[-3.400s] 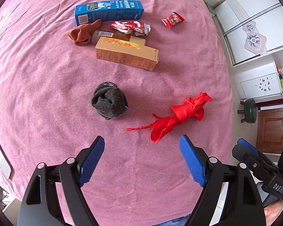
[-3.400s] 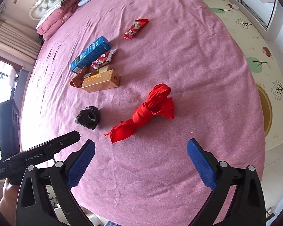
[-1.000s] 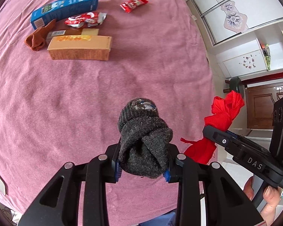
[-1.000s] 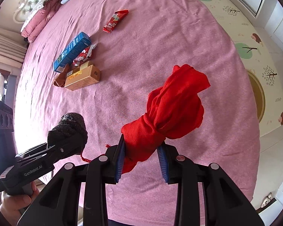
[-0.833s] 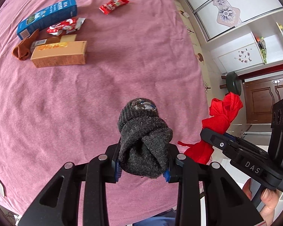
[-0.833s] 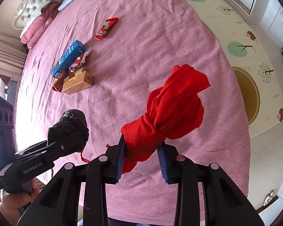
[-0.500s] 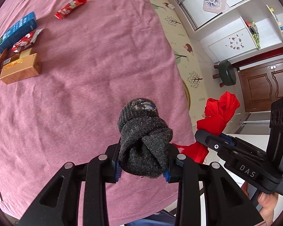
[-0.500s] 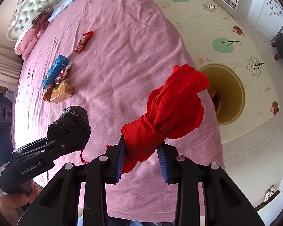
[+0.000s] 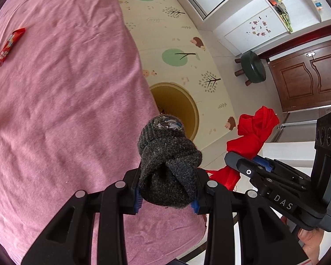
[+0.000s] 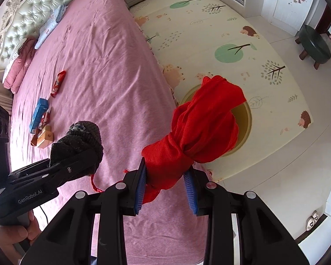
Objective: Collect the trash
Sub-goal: 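Carry the grey sock and red cloth in both grippers over the yellow bin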
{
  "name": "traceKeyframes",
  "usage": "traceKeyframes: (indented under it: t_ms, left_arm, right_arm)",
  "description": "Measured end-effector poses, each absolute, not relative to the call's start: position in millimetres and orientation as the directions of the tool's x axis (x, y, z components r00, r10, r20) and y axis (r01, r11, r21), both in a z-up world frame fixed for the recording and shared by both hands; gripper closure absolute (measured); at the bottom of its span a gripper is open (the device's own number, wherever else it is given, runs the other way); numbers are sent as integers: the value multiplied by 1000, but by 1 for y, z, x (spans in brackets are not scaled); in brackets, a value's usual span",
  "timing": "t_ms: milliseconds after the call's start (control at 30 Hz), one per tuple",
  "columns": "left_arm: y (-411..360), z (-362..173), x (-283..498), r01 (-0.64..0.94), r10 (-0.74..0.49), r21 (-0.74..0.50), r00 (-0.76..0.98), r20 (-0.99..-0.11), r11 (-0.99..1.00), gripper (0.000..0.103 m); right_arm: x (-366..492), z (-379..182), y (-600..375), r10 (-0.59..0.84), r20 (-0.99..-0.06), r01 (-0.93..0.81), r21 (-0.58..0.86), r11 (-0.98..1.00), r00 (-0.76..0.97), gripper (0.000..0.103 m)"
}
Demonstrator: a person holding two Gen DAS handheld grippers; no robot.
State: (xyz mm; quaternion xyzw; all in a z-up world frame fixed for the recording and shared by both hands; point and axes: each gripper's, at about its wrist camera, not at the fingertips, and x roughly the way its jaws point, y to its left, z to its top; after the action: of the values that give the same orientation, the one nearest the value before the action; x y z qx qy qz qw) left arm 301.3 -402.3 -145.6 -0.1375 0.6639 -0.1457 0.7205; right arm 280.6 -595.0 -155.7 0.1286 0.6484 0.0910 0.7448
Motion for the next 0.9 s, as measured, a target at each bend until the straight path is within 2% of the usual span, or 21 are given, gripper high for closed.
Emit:
traceKeyframes:
  t_ms: [400, 767, 867, 900]
  left_arm:
    - [-487, -172, 357, 150, -368, -364, 3, -930, 919, 70]
    - [-537, -190, 392, 229, -354, -350, -26, -935, 908, 70]
    - [-541, -196, 398, 227, -362, -364, -51, -931, 903, 65]
    - [-541, -198, 399, 220, -366, -370, -61, -929, 903, 57]
  right_arm:
    - [315, -187, -670, 268, -952, 133, 288, 948, 149, 72]
    - [332, -212, -698, 265, -956, 163, 283, 945, 123, 72]
    - [334, -215, -700, 275, -954, 160, 291, 943, 117, 69]
    - [334, -214, -701, 281, -952, 162, 298, 941, 121, 68]
